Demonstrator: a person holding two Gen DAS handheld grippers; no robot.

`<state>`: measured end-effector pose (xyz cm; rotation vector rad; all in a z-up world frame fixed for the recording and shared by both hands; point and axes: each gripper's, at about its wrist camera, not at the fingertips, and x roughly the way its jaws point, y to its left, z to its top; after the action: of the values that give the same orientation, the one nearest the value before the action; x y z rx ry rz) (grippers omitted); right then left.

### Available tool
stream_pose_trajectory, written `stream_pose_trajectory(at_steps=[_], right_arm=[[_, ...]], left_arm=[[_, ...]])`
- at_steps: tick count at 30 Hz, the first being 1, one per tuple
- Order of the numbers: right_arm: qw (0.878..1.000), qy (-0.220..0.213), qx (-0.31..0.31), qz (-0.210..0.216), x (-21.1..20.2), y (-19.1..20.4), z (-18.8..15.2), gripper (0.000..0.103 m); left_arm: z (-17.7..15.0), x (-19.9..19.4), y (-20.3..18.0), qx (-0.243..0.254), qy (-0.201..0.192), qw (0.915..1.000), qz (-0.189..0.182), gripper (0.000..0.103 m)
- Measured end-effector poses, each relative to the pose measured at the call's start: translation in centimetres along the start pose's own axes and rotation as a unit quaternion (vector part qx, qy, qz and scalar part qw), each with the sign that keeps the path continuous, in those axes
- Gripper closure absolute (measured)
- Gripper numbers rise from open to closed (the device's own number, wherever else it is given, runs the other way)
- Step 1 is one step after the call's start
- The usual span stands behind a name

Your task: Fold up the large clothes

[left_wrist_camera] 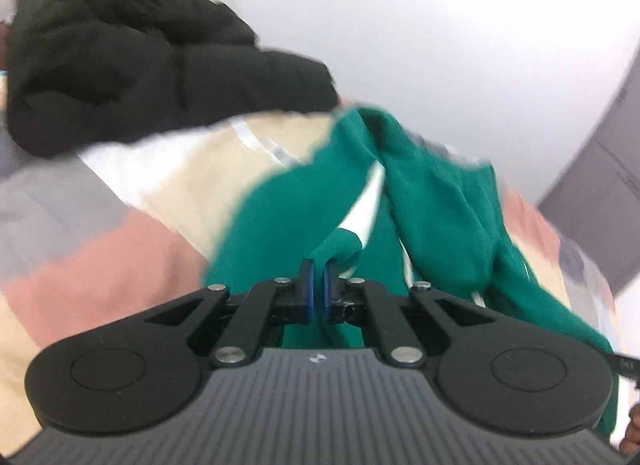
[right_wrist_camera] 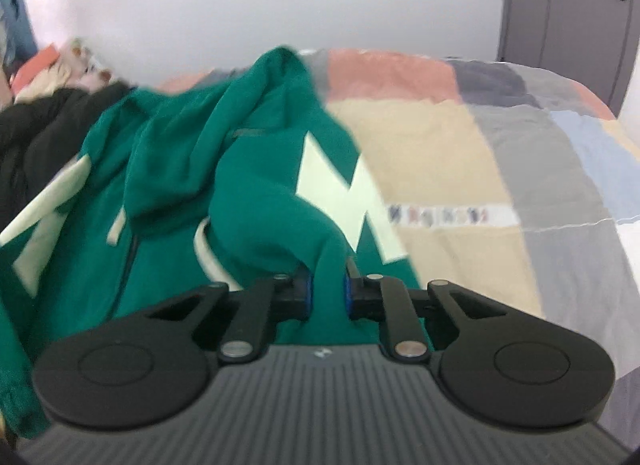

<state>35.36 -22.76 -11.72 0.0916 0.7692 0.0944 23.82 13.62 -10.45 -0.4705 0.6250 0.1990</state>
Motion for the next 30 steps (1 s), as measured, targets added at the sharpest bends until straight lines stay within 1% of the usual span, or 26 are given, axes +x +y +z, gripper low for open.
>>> stream_pose_trajectory(at_steps=[2, 5, 7, 9, 12, 14, 17, 19, 21, 25, 26, 28, 29, 30], right_arm=[[1.000, -0.016, 0.003, -0.009, -0.4, -0.9, 1.7, 0.089], [0.998, -0.051, -0.004, -0.032, -0.9, -2.1, 4.4, 0.089], [0.997, -0.066, 0.006, -0.042, -0.9, -3.3, 6.3, 0.089], [0.995, -0.082, 0.016, -0.058, -0.6, -4.8, 8.2, 0.089], [0.991, -0.104, 0.026, -0.085, 0.5, -6.9, 10.1, 0.089], [0.988, -0.115, 0.032, -0.098, 1.6, -8.5, 10.8, 0.089], [0.985, -0.112, 0.054, -0.117, 4.6, -11.2, 10.9, 0.089], [0.984, -0.105, 0.061, -0.132, 6.7, -12.7, 10.3, 0.089], [0.982, -0.095, 0.071, -0.146, 8.7, -14.1, 9.2, 0.089], [0.979, -0.104, 0.100, -0.143, 11.3, -16.2, 7.3, 0.087], [0.978, -0.110, 0.108, -0.140, 11.6, -16.5, 6.8, 0.087], [0.976, -0.121, 0.117, -0.137, 11.7, -16.6, 6.2, 0.087], [0.976, -0.126, 0.117, -0.137, 11.5, -16.3, 6.1, 0.087], [0.975, -0.131, 0.115, -0.138, 11.5, -16.2, 6.3, 0.087]], left_arm=[[2.3, -0.9, 1.2, -0.009, -0.020, 0.9996, 0.016, 0.098], [6.0, -1.7, 2.8, -0.007, -0.049, 0.9970, 0.060, 0.098], [8.3, -1.9, 4.1, -0.007, -0.067, 0.9932, 0.095, 0.098], [10.4, -1.5, 5.7, -0.008, -0.081, 0.9871, 0.138, 0.098], [12.1, 0.1, 8.3, -0.022, -0.083, 0.9803, 0.178, 0.098], [12.4, 1.6, 10.0, -0.031, -0.081, 0.9766, 0.197, 0.098], [11.7, 4.0, 12.7, -0.052, -0.083, 0.9711, 0.218, 0.098], [11.2, 6.1, 14.0, -0.060, -0.079, 0.9682, 0.230, 0.098], [10.1, 7.2, 14.8, -0.060, -0.081, 0.9671, 0.234, 0.098], [9.1, 9.0, 15.2, -0.047, -0.086, 0.9662, 0.239, 0.097], [9.1, 9.3, 15.0, -0.044, -0.084, 0.9644, 0.247, 0.094], [9.2, 9.4, 14.7, -0.052, -0.078, 0.9637, 0.250, 0.071], [9.2, 9.2, 14.4, -0.057, -0.081, 0.9645, 0.245, 0.041], [9.0, 8.9, 14.1, -0.056, -0.089, 0.9632, 0.247, 0.028]])
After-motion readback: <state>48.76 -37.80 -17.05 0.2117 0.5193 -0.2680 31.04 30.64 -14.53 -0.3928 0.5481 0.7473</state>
